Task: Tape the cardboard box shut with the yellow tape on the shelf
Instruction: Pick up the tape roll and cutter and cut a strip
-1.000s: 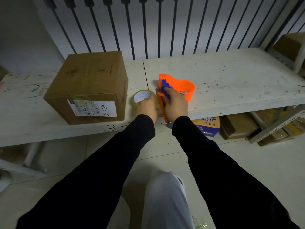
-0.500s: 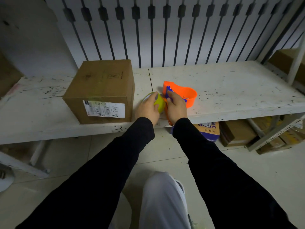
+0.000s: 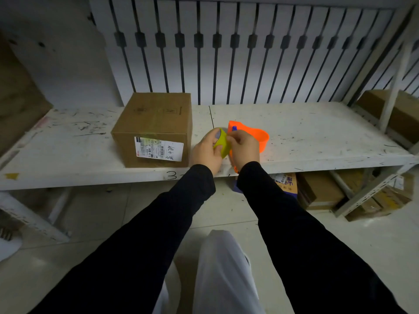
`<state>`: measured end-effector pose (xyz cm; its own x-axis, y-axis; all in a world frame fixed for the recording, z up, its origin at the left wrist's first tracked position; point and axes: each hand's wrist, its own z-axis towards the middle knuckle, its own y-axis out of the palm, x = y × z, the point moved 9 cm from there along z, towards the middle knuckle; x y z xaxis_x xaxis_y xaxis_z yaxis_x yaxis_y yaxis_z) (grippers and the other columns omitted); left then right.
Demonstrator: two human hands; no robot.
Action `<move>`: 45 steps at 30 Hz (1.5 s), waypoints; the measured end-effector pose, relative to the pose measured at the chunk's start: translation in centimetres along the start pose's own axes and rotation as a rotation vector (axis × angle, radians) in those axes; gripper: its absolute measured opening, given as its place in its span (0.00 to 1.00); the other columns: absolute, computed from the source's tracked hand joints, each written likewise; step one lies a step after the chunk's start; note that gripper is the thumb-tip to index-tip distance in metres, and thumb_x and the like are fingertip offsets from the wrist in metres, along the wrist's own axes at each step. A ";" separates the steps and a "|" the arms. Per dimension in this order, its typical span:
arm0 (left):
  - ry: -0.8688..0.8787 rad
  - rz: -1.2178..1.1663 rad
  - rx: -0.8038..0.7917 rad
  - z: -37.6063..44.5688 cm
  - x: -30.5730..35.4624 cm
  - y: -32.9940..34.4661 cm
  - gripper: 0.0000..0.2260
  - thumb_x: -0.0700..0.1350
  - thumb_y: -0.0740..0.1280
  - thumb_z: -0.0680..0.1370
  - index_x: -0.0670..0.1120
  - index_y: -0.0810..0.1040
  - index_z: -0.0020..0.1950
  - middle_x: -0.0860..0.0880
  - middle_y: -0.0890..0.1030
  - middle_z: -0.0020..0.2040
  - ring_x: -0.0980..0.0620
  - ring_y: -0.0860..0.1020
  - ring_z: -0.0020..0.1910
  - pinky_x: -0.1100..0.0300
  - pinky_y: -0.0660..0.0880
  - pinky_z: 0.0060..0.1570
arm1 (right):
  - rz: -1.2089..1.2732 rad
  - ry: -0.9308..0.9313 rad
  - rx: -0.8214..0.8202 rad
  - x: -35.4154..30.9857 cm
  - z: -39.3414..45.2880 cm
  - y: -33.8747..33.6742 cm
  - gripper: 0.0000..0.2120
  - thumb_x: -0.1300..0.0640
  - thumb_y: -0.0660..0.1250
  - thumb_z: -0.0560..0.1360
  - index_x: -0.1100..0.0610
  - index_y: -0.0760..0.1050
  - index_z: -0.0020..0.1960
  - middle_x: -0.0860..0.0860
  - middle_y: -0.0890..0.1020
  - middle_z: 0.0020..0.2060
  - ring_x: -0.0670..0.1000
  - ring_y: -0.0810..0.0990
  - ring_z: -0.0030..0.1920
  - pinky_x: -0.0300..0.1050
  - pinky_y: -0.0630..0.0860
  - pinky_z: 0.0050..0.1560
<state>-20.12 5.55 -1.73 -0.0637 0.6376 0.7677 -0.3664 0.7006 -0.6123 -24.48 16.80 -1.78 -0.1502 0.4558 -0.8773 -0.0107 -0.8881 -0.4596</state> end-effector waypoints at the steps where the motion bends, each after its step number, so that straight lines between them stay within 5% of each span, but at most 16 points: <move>1: -0.004 -0.018 0.003 -0.2 0.1 -0.2 0.20 0.40 0.60 0.79 0.50 0.66 0.71 0.46 0.77 0.64 0.44 0.76 0.61 0.56 0.72 0.59 | -0.010 -0.005 0.011 -0.3 -0.2 -0.2 0.10 0.61 0.60 0.77 0.62 0.78 0.54 0.60 0.83 0.49 0.52 0.76 0.45 0.42 0.71 0.48; 5: -0.061 -0.130 0.003 -1.2 0.3 -0.9 0.21 0.40 0.61 0.78 0.48 0.66 0.70 0.42 0.78 0.61 0.44 0.75 0.60 0.54 0.72 0.60 | -0.121 -0.043 0.028 -1.9 -1.1 -0.7 0.10 0.61 0.60 0.78 0.63 0.78 0.54 0.60 0.83 0.49 0.55 0.78 0.46 0.41 0.71 0.48; 12: -0.177 -0.356 -0.142 -2.2 0.5 -0.2 0.20 0.44 0.60 0.80 0.47 0.63 0.71 0.44 0.68 0.72 0.45 0.66 0.71 0.51 0.64 0.69 | -0.334 -0.134 -0.001 -3.8 -2.8 -0.6 0.09 0.64 0.57 0.78 0.62 0.75 0.53 0.58 0.82 0.50 0.53 0.77 0.44 0.40 0.69 0.44; 17: -0.219 -0.325 -0.142 -2.8 0.2 -0.7 0.16 0.45 0.57 0.80 0.45 0.67 0.68 0.44 0.71 0.68 0.43 0.70 0.65 0.52 0.67 0.65 | -0.446 -0.177 -0.040 -4.8 -3.5 -0.7 0.08 0.63 0.58 0.78 0.62 0.73 0.56 0.59 0.81 0.51 0.57 0.80 0.46 0.45 0.76 0.44; 21: -0.283 -0.422 -0.122 -3.0 0.2 -1.1 0.15 0.45 0.58 0.80 0.44 0.68 0.66 0.41 0.72 0.66 0.42 0.72 0.64 0.53 0.69 0.62 | -0.438 -0.207 -0.020 -5.5 -4.0 -1.1 0.08 0.65 0.57 0.78 0.62 0.71 0.55 0.58 0.80 0.50 0.53 0.75 0.41 0.43 0.73 0.41; 27: -0.299 -0.282 -0.122 -3.9 -0.7 -1.1 0.15 0.50 0.57 0.80 0.43 0.68 0.62 0.42 0.75 0.54 0.42 0.74 0.55 0.57 0.67 0.50 | -0.395 -0.225 -0.022 -5.6 -4.6 -0.6 0.08 0.66 0.59 0.77 0.62 0.72 0.55 0.57 0.81 0.52 0.56 0.80 0.50 0.43 0.75 0.47; 33: -0.207 -0.369 -0.032 -4.3 -1.1 -1.7 0.05 0.45 0.58 0.81 0.46 0.67 0.47 0.45 0.71 0.46 0.48 0.69 0.46 0.62 0.63 0.46 | -0.039 -0.129 -0.193 -5.1 -4.1 0.1 0.07 0.64 0.57 0.78 0.57 0.70 0.42 0.53 0.77 0.41 0.52 0.76 0.40 0.47 0.75 0.47; 36: -0.225 -0.355 -0.045 -4.5 -1.7 -1.3 0.06 0.44 0.55 0.81 0.44 0.67 0.46 0.44 0.70 0.46 0.48 0.68 0.46 0.61 0.62 0.46 | -0.057 -0.106 -0.268 -4.9 -4.3 1.0 0.08 0.66 0.58 0.76 0.58 0.73 0.50 0.52 0.76 0.44 0.51 0.76 0.45 0.42 0.72 0.49; 40: -0.253 -0.398 -0.033 -4.7 -2.1 -1.4 0.08 0.43 0.57 0.81 0.42 0.68 0.44 0.44 0.70 0.44 0.47 0.68 0.45 0.62 0.62 0.46 | -0.096 -0.070 -0.288 -4.2 -4.2 1.3 0.28 0.68 0.64 0.73 0.56 0.64 0.71 0.51 0.75 0.47 0.50 0.76 0.49 0.41 0.74 0.52; 43: -0.282 -0.465 -0.034 -4.8 -2.4 -1.5 0.11 0.44 0.55 0.81 0.41 0.70 0.41 0.46 0.71 0.40 0.48 0.68 0.46 0.61 0.62 0.48 | -0.009 -0.037 -0.242 -3.9 -3.9 0.8 0.35 0.68 0.70 0.70 0.52 0.60 0.71 0.51 0.74 0.51 0.52 0.77 0.49 0.42 0.76 0.50; 45: -0.293 -0.511 -0.005 -4.7 -2.7 -1.9 0.15 0.45 0.55 0.81 0.44 0.72 0.37 0.48 0.72 0.38 0.48 0.70 0.47 0.60 0.64 0.49 | 0.066 -0.003 -0.191 -3.5 -3.9 0.2 0.32 0.66 0.73 0.68 0.53 0.63 0.66 0.53 0.76 0.52 0.51 0.76 0.49 0.39 0.74 0.45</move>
<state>-14.88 4.05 -3.55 -0.1345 0.1041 0.9854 -0.4140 0.8976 -0.1513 -20.14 15.25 0.61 -0.1473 0.3967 -0.9060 0.1869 -0.8884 -0.4194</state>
